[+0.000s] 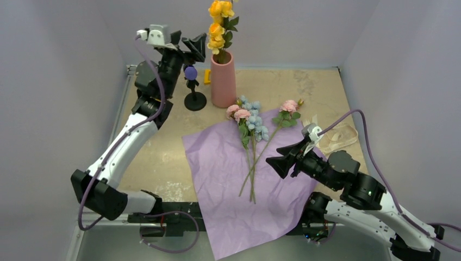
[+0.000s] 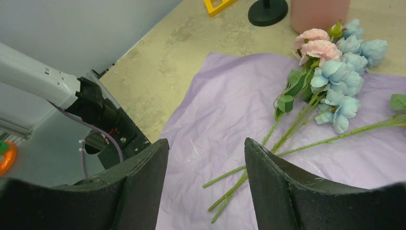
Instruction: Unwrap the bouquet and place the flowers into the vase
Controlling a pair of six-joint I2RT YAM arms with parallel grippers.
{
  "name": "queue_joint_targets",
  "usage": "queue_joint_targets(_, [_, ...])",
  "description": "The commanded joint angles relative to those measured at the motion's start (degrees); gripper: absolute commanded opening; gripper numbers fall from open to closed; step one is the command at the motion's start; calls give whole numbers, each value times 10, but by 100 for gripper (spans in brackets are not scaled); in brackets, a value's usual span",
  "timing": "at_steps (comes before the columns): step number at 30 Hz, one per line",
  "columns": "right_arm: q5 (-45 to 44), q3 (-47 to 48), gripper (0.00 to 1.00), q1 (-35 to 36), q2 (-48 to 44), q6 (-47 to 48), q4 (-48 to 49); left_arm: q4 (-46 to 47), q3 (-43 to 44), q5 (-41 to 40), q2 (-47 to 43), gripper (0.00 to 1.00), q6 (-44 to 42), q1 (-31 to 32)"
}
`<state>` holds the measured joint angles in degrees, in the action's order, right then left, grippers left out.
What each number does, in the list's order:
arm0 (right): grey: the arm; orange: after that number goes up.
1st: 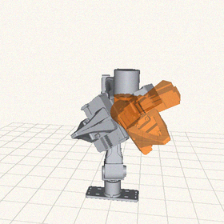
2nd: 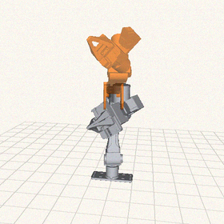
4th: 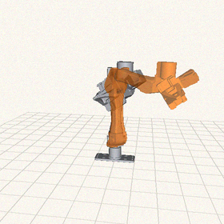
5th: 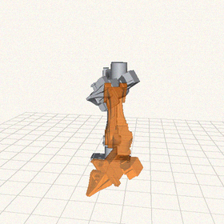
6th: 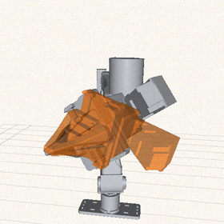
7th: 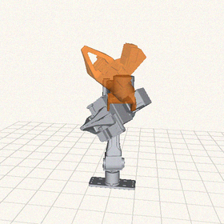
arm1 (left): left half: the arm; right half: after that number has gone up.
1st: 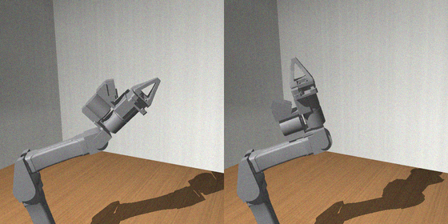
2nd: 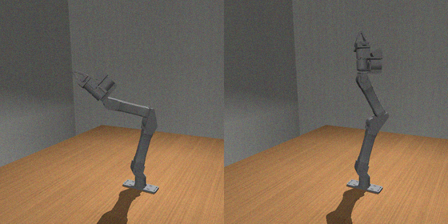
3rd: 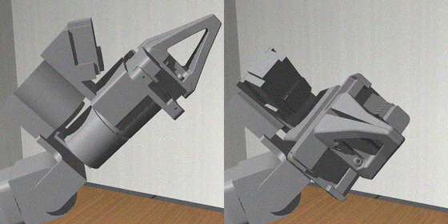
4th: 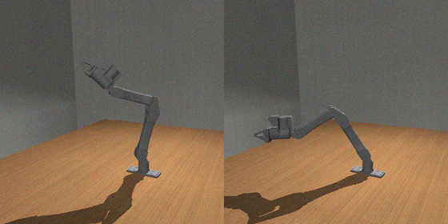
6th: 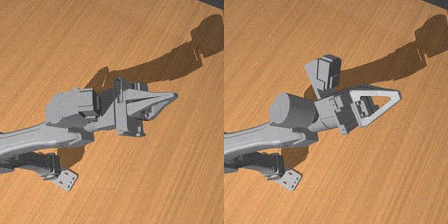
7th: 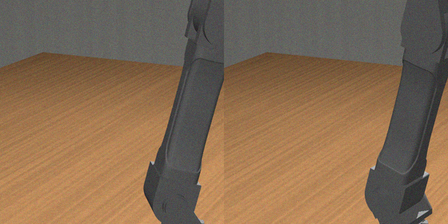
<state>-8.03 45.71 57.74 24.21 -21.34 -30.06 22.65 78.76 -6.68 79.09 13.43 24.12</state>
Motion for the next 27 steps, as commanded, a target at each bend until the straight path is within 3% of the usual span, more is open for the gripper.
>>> queue_joint_targets(1, [-25, 33, 64, 3, -12, -10, 0, -3, -24, -13, -74, 95, 11, -2])
queue_joint_targets(4, [-64, 32, 64, 2, -1, -49, -15, -61, -33, -8, -133, 97, 55, -2])
queue_joint_targets(8, [-176, 29, 64, 2, 33, -133, -75, -219, -37, 44, -202, 99, 126, 4])
queue_joint_targets(16, [-232, 24, 64, -4, 154, -227, -104, -374, -173, 82, -325, 100, 229, 58])
queue_joint_targets(22, [-116, -25, 57, -89, 230, -246, -11, -455, -261, 112, -356, 100, 306, 104])
queue_joint_targets(27, [-49, -46, 49, -98, 311, -215, 82, -430, -369, 146, -413, 100, 381, 107])
